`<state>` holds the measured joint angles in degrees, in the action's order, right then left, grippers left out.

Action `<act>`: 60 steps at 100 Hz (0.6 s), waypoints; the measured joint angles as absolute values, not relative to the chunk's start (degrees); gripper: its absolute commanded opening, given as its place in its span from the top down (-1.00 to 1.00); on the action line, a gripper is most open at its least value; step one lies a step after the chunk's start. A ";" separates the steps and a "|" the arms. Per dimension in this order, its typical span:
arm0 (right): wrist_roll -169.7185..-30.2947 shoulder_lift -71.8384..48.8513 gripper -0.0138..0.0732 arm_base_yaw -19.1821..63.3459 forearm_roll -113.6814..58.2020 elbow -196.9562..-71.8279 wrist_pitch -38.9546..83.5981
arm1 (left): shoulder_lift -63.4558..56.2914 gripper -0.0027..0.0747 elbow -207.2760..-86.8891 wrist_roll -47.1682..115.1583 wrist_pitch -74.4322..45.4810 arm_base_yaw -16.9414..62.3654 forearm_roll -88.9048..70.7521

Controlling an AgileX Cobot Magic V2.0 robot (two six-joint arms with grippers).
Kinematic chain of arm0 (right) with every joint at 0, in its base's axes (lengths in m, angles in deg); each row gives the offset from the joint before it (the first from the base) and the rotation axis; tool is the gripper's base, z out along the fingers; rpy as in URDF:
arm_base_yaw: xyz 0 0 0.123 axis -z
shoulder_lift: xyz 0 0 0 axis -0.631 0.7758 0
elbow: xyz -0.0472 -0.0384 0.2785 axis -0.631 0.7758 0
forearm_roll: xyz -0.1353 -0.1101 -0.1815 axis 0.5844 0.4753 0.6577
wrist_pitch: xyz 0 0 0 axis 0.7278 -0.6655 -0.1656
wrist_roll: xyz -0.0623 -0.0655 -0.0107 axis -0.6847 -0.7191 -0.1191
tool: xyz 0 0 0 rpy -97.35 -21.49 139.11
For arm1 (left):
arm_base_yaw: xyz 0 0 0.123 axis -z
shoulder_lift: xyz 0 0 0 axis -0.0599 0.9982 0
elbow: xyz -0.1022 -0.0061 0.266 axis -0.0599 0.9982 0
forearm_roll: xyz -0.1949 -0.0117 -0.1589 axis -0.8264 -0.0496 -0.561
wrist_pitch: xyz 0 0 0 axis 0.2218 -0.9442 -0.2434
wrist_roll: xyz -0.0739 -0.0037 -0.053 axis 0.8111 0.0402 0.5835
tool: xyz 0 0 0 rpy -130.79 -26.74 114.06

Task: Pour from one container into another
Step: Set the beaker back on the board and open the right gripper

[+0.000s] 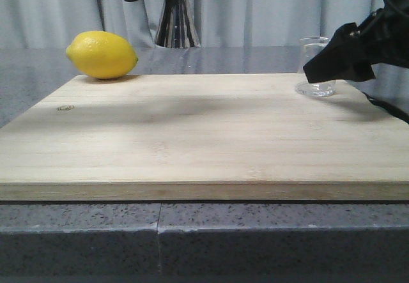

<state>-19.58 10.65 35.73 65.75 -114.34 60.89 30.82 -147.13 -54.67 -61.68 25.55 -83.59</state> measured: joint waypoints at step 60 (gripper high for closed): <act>8.30 -10.26 -0.56 34.94 83.38 -104.86 55.23 | 30.82 0.42 -147.13 -54.67 -61.68 25.55 -83.59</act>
